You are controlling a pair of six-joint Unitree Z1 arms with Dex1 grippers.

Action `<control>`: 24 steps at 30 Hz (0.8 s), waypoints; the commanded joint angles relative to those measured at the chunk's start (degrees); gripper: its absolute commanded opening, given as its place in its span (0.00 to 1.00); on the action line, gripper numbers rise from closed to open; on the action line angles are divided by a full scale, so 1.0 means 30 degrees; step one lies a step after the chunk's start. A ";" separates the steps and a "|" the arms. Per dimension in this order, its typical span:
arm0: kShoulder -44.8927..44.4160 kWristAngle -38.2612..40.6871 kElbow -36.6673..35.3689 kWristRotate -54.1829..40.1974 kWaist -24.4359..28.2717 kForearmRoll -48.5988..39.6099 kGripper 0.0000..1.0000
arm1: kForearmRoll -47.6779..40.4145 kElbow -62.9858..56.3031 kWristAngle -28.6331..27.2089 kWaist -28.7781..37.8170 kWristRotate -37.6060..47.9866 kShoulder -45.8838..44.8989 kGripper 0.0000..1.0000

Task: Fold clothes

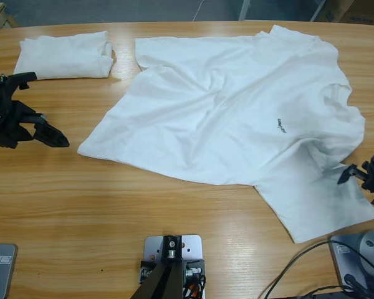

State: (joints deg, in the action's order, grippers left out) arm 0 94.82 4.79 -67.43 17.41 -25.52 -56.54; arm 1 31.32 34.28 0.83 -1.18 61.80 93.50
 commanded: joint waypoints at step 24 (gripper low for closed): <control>0.3591 -0.1978 -0.2015 -0.3256 -0.0797 -0.0383 0.97 | -0.2735 -0.4102 -0.2080 1.2738 2.4882 -0.6951 0.89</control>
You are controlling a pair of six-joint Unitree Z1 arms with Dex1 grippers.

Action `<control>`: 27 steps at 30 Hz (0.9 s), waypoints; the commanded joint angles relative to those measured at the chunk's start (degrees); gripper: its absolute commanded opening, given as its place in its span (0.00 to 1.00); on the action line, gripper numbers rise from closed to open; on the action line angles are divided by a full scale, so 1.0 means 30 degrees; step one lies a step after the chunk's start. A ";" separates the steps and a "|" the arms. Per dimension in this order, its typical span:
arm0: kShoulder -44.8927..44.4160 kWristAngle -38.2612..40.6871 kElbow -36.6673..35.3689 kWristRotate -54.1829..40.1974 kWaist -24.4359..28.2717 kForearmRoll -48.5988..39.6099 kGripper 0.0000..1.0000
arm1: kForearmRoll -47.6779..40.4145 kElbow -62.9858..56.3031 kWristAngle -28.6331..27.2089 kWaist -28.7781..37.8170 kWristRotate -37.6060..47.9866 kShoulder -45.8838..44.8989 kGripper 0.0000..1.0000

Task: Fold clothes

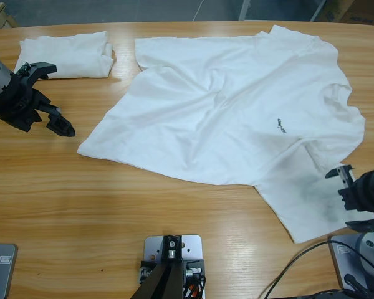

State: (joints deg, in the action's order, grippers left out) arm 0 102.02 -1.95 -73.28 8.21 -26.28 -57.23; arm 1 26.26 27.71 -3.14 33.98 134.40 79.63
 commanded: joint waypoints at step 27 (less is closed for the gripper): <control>0.2145 0.0263 -0.0785 -0.0275 -0.0848 -0.0434 0.97 | -0.4587 -0.2966 -0.1729 0.5190 0.4912 0.2081 0.98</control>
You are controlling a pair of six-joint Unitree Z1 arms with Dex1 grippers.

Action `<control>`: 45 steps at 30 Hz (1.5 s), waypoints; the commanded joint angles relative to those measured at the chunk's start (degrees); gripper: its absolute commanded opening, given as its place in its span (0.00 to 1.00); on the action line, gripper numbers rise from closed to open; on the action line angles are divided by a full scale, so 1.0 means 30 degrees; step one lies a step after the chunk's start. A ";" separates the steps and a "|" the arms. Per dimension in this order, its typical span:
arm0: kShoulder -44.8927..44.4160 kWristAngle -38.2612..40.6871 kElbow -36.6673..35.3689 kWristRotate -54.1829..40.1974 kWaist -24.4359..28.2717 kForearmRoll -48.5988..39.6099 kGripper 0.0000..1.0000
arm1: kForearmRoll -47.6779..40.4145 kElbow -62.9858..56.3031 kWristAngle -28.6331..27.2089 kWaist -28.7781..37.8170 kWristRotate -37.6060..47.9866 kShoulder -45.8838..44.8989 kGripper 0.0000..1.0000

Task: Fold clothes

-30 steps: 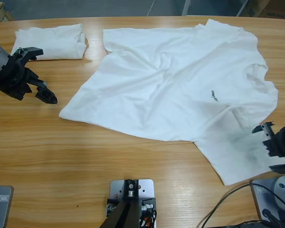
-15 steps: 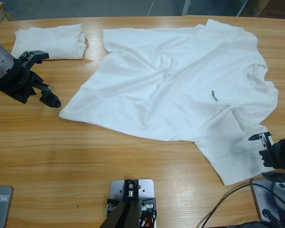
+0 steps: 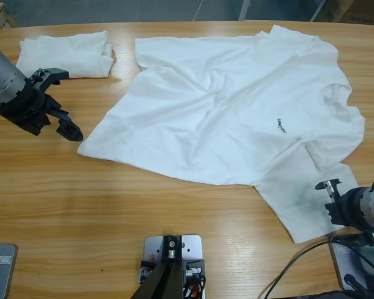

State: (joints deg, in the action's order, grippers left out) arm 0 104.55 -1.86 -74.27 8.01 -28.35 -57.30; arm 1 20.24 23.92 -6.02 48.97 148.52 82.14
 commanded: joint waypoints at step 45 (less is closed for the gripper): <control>0.1741 0.0209 -0.0439 -0.0179 -0.0158 -0.0645 0.97 | -0.2283 -0.1973 -0.1147 -0.0123 -0.3206 0.0957 1.00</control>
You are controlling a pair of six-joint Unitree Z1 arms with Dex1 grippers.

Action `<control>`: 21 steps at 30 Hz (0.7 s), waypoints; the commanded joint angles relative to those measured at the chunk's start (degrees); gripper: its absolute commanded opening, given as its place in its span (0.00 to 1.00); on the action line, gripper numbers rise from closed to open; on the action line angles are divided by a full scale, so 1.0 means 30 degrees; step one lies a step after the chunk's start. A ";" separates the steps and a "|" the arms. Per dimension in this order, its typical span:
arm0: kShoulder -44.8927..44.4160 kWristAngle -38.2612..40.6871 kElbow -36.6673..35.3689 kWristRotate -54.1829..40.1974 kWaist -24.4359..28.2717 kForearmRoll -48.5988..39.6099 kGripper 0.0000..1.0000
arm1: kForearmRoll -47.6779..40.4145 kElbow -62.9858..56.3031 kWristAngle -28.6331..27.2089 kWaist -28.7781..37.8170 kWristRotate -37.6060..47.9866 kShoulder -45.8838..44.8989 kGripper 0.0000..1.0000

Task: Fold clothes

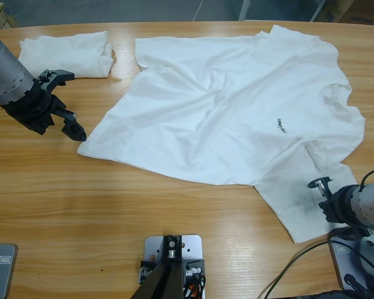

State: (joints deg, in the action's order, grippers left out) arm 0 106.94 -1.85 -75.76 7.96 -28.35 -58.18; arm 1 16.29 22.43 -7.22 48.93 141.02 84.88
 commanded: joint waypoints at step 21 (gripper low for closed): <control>0.0449 0.0208 0.0432 -0.0163 0.0165 -0.0330 0.97 | 0.3751 0.0819 -0.0987 -0.0109 -0.0095 -0.0976 0.91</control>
State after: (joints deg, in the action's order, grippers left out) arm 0 106.97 -1.85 -75.75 7.96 -28.28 -58.49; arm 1 23.75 24.69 -11.35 48.91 139.46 82.80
